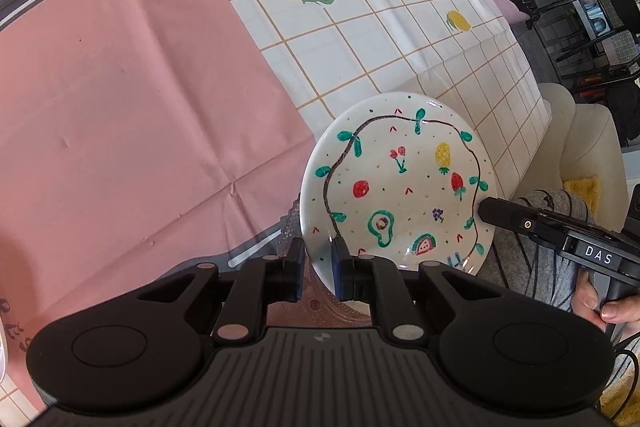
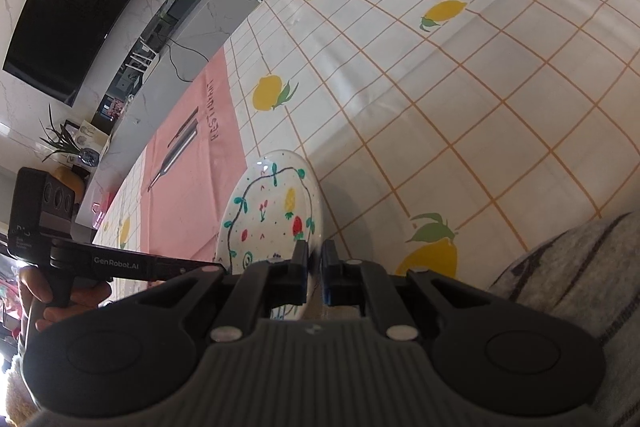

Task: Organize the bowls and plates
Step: 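Lift the Fruity plate with both tools and carry it across the table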

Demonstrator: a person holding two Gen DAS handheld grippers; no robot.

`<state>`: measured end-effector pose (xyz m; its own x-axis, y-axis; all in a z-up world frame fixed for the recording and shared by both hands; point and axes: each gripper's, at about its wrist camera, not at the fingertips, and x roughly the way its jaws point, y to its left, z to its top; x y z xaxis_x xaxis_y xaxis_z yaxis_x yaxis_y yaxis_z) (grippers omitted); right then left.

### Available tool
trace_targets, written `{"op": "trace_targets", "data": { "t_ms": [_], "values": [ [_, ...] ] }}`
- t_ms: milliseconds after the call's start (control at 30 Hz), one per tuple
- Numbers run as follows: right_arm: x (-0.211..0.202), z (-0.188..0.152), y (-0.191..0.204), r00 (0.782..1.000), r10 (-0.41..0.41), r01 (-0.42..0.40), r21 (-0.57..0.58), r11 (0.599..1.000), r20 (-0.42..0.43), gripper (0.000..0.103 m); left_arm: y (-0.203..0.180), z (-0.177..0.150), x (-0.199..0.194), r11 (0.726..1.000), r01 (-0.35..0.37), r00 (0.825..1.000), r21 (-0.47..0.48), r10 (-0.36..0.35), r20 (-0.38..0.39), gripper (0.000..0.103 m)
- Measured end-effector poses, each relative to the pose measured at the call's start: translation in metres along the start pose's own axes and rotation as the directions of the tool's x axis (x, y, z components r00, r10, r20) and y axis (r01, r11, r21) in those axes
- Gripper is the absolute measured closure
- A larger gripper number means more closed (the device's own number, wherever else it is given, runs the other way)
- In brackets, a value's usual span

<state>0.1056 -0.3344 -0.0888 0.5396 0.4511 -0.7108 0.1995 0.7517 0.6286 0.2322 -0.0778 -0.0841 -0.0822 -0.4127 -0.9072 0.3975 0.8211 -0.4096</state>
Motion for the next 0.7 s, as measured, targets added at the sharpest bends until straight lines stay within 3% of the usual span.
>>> {"op": "trace_targets", "data": {
  "t_ms": [467, 700],
  "values": [
    [0.010, -0.018, 0.026, 0.986, -0.163, 0.153, -0.206, 0.966, -0.034, 0.090, -0.006, -0.006, 0.000, 0.999, -0.041, 0.999, 0.012, 0.041, -0.010, 0.089],
    [0.018, -0.024, 0.035, 0.977, -0.201, 0.175, -0.291, 0.941, -0.063, 0.087, -0.006, -0.011, -0.003, 0.998, -0.067, 0.997, -0.003, 0.067, 0.024, 0.088]
  ]
}}
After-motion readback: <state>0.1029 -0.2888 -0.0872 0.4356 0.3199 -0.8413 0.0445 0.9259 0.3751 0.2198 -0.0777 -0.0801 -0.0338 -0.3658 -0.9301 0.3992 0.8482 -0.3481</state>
